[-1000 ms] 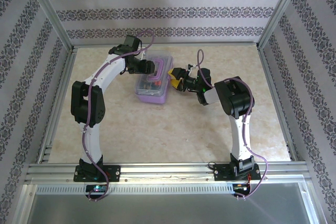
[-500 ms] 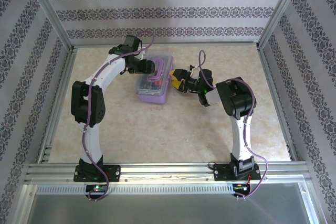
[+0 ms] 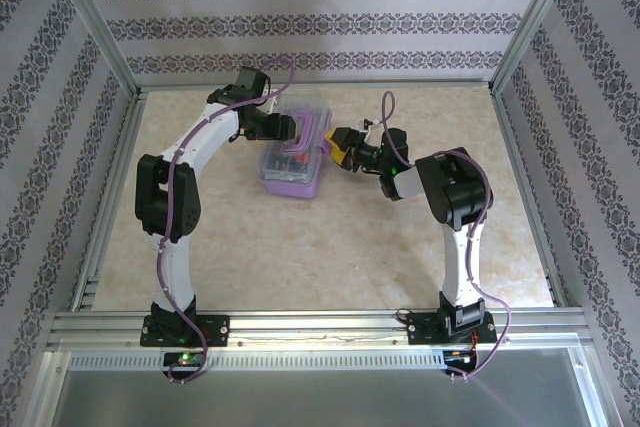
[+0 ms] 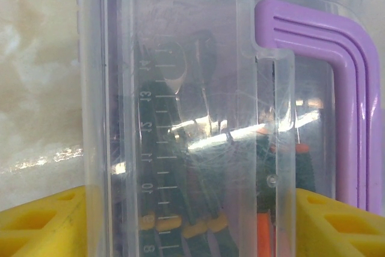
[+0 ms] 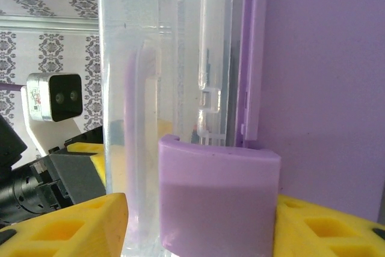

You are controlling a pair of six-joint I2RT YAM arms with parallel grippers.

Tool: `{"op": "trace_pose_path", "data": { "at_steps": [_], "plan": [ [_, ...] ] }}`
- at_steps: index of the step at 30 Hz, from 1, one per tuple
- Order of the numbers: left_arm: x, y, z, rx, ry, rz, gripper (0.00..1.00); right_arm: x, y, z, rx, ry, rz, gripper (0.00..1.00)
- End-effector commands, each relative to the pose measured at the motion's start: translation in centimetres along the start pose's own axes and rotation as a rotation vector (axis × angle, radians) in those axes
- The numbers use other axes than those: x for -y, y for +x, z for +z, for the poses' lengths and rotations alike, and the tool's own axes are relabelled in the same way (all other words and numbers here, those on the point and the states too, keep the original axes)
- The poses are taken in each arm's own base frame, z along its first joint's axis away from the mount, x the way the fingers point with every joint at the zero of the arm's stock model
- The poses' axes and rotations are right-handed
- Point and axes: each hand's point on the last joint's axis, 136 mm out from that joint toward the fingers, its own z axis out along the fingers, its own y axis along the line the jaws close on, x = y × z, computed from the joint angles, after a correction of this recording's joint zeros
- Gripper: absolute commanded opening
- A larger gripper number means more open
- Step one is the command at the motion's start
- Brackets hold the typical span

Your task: Pack the tool kit

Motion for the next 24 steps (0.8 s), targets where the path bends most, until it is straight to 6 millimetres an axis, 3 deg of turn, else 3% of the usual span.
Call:
{"op": "trace_pose_path", "data": {
  "at_steps": [1,9,24],
  "plan": [
    [-2.0,9.0,6.8,-0.325,0.001,-0.113,0.39,-1.4,-0.7,-0.1,0.02,-0.022,-0.054,0.57],
    [-2.0,9.0,6.8,-0.325,-0.001,-0.113,0.39,0.2,-0.8,-0.1,0.027,0.022,-0.044,0.52],
    [-3.4,10.1,7.2,-0.355,-0.177,-0.047,0.35,1.7,-0.9,-0.3,0.029,0.04,-0.023,0.51]
  ]
}}
